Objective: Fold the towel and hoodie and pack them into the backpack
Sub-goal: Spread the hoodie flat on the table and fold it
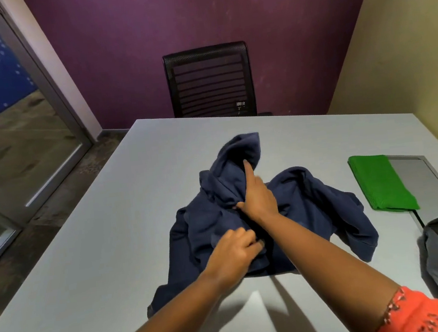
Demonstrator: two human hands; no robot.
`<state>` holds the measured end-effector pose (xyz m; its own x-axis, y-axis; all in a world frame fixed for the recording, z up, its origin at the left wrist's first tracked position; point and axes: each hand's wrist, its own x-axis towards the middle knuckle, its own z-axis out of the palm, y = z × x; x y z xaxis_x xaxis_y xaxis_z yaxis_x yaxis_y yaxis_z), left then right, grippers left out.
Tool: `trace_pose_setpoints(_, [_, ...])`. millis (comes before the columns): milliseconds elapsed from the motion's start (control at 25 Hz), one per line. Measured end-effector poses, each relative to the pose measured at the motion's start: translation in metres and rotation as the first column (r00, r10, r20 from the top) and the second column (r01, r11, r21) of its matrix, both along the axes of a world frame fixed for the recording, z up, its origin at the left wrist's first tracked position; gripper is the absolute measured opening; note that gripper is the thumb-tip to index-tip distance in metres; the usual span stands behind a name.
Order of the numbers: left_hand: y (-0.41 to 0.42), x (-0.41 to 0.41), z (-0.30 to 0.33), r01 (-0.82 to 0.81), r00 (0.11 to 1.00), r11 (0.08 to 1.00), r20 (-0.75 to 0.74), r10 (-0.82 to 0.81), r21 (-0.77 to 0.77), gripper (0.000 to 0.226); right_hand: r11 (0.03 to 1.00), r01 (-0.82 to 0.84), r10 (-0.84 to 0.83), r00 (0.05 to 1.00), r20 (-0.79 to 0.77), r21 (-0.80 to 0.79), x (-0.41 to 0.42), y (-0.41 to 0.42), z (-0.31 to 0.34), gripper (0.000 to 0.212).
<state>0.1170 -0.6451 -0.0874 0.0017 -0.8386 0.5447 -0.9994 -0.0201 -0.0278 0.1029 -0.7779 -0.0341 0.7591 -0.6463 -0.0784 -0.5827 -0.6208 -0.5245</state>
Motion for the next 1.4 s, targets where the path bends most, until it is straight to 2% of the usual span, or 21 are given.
trace_pose_setpoints(40, [0.002, -0.001, -0.004, 0.031, 0.999, 0.998, -0.013, -0.03, 0.052, 0.023, 1.0, 0.019, -0.019, 0.999, -0.051, -0.009, -0.003, -0.003, -0.001, 0.068])
trace_pose_setpoints(120, [0.005, -0.002, 0.002, -0.047, 0.947, 0.996, -0.315, 0.069, 0.076, 0.03, 0.996, 0.055, -0.058, 0.998, 0.036, 0.063, -0.011, -0.009, -0.002, 0.031])
trace_pose_setpoints(200, [0.002, 0.001, 0.02, -0.348, 0.656, 0.937, -0.705, 0.27, 0.034, 0.029, 0.954, 0.1, -0.169, 0.958, 0.231, 0.281, -0.019, -0.019, 0.002, 0.019])
trace_pose_setpoints(280, [-0.004, 0.014, 0.033, -0.692, 0.394, 0.715, -0.779, 0.487, 0.098, 0.03, 0.822, 0.093, -0.364, 0.845, 0.392, 0.562, -0.026, -0.033, 0.009, 0.015])
trace_pose_setpoints(320, [-0.006, 0.025, 0.035, -0.76, 0.271, 0.612, -0.749, 0.605, 0.22, 0.049, 0.726, 0.042, -0.453, 0.78, 0.431, 0.686, -0.03, -0.039, 0.014, 0.015])
trace_pose_setpoints(360, [-0.005, 0.037, 0.035, -0.738, 0.141, 0.557, -0.72, 0.68, 0.381, 0.072, 0.638, -0.021, -0.517, 0.729, 0.449, 0.77, -0.034, -0.045, 0.02, 0.015])
trace_pose_setpoints(440, [-0.001, 0.056, 0.027, -0.545, 0.004, 0.61, -0.726, 0.687, 0.575, 0.092, 0.567, -0.092, -0.574, 0.669, 0.473, 0.818, -0.04, -0.053, 0.031, 0.014])
trace_pose_setpoints(480, [0.001, 0.06, 0.022, -0.431, 0.014, 0.672, -0.741, 0.672, 0.602, 0.076, 0.588, -0.086, -0.576, 0.653, 0.491, 0.804, -0.041, -0.055, 0.036, 0.015])
trace_pose_setpoints(560, [0.008, 0.061, 0.02, -0.335, 0.08, 0.696, -0.717, 0.693, 0.635, 0.011, 0.658, -0.027, -0.567, 0.639, 0.519, 0.752, -0.043, -0.058, 0.042, 0.018])
trace_pose_setpoints(680, [0.004, 0.062, 0.024, -0.369, 0.111, 0.648, -0.66, 0.743, 0.667, 0.017, 0.647, -0.003, -0.573, 0.657, 0.49, 0.762, -0.048, -0.062, 0.042, 0.02])
trace_pose_setpoints(760, [-0.003, 0.065, 0.021, -0.309, 0.068, 0.604, -0.617, 0.784, 0.735, 0.046, 0.603, -0.058, -0.543, 0.701, 0.462, 0.796, -0.048, -0.06, 0.042, 0.023])
trace_pose_setpoints(800, [-0.009, 0.064, 0.017, -0.226, -0.03, 0.627, -0.648, 0.761, 0.746, 0.071, 0.581, -0.099, -0.511, 0.728, 0.456, 0.808, -0.048, -0.059, 0.043, 0.022])
trace_pose_setpoints(840, [-0.015, 0.063, 0.015, -0.15, -0.2, 0.677, -0.693, 0.693, 0.721, 0.088, 0.56, -0.137, -0.477, 0.753, 0.453, 0.817, -0.046, -0.057, 0.045, 0.022])
trace_pose_setpoints(880, [-0.021, 0.058, 0.02, -0.106, -0.356, 0.729, -0.71, 0.607, 0.676, 0.095, 0.536, -0.169, -0.453, 0.769, 0.451, 0.827, -0.045, -0.055, 0.046, 0.022])
trace_pose_setpoints(920, [-0.026, 0.052, 0.029, -0.104, -0.449, 0.774, -0.724, 0.523, 0.624, 0.093, 0.518, -0.193, -0.434, 0.78, 0.451, 0.833, -0.044, -0.054, 0.048, 0.022])
trace_pose_setpoints(960, [-0.032, 0.051, 0.03, -0.17, -0.482, 0.791, -0.75, 0.453, 0.587, 0.083, 0.51, -0.207, -0.419, 0.788, 0.452, 0.835, -0.043, -0.053, 0.051, 0.022])
trace_pose_setpoints(1040, [-0.04, 0.049, 0.031, -0.345, -0.464, 0.742, -0.791, 0.399, 0.576, 0.046, 0.52, -0.22, -0.402, 0.79, 0.464, 0.825, -0.044, -0.055, 0.055, 0.02])
trace_pose_setpoints(1120, [-0.043, 0.049, 0.036, -0.493, -0.378, 0.683, -0.84, 0.39, 0.539, 0.012, 0.579, -0.172, -0.419, 0.776, 0.472, 0.797, -0.048, -0.058, 0.057, 0.019])
trace_pose_setpoints(1240, [-0.041, 0.07, 0.062, -0.762, -0.167, 0.582, -0.955, 0.245, 0.283, 0.015, 0.811, 0.136, -0.483, 0.704, 0.52, 0.568, -0.052, -0.06, 0.058, 0.03])
trace_pose_setpoints(1320, [-0.041, 0.092, 0.093, -0.845, -0.012, 0.533, -0.997, 0.07, 0.047, 0.02, 0.838, 0.387, -0.543, 0.669, 0.508, 0.385, -0.047, -0.057, 0.06, 0.035])
trace_pose_setpoints(1400, [-0.044, 0.111, 0.128, -0.839, 0.166, 0.522, -0.986, -0.029, -0.156, 0.015, 0.815, 0.449, -0.579, 0.633, 0.514, 0.366, -0.03, -0.052, 0.068, 0.034])
